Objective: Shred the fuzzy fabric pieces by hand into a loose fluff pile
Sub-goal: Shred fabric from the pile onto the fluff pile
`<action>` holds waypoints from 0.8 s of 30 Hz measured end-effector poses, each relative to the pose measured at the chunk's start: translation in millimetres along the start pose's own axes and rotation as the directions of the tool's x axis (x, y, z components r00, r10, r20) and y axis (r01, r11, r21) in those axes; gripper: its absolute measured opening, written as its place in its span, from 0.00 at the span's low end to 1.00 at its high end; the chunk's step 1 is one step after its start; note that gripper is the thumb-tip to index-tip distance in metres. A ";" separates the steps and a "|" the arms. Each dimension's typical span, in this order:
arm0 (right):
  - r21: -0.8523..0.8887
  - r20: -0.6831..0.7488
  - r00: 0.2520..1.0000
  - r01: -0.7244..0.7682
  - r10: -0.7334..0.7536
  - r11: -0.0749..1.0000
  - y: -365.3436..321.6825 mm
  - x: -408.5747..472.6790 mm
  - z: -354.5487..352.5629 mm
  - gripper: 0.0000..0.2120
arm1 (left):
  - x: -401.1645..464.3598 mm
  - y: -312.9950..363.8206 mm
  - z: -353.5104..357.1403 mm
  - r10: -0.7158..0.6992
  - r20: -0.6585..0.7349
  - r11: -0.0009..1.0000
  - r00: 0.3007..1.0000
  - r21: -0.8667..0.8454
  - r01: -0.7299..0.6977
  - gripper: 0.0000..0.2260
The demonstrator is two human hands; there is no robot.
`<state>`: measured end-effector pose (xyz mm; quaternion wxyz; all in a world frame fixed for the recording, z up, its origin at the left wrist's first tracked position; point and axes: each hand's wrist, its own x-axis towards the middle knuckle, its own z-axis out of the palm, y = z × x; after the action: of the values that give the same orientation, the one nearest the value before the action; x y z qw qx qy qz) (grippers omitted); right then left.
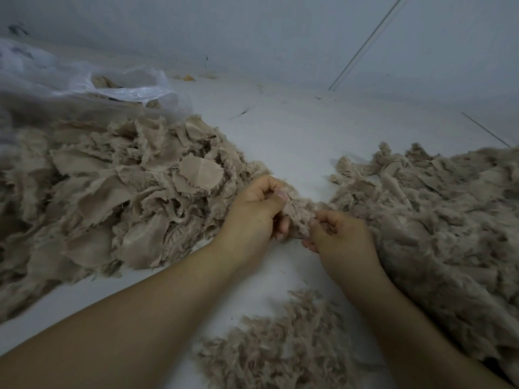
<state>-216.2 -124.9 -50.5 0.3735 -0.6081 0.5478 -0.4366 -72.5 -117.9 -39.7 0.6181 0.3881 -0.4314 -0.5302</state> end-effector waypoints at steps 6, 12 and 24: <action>-0.163 -0.118 0.986 0.100 -0.120 0.981 10.6 5.0 -4.2 0.09 | -0.4 5.3 1.6 0.068 -0.072 0.994 0.995 -0.086 -0.074 0.14; -0.046 -0.144 0.987 0.061 -0.067 0.997 4.6 -0.3 -5.0 0.18 | -1.1 8.3 -1.4 -0.087 -0.066 0.996 0.994 -0.032 0.085 0.19; 0.271 0.019 0.978 0.195 -0.208 0.943 -2.0 -6.9 -4.0 0.12 | -2.2 6.0 2.5 -0.205 0.079 0.979 0.976 0.012 0.205 0.11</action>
<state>-219.5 -117.7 -48.1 0.4184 -0.6151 0.4097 -0.5280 -73.0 -114.9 -33.5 0.5416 0.4104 -0.4144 -0.6054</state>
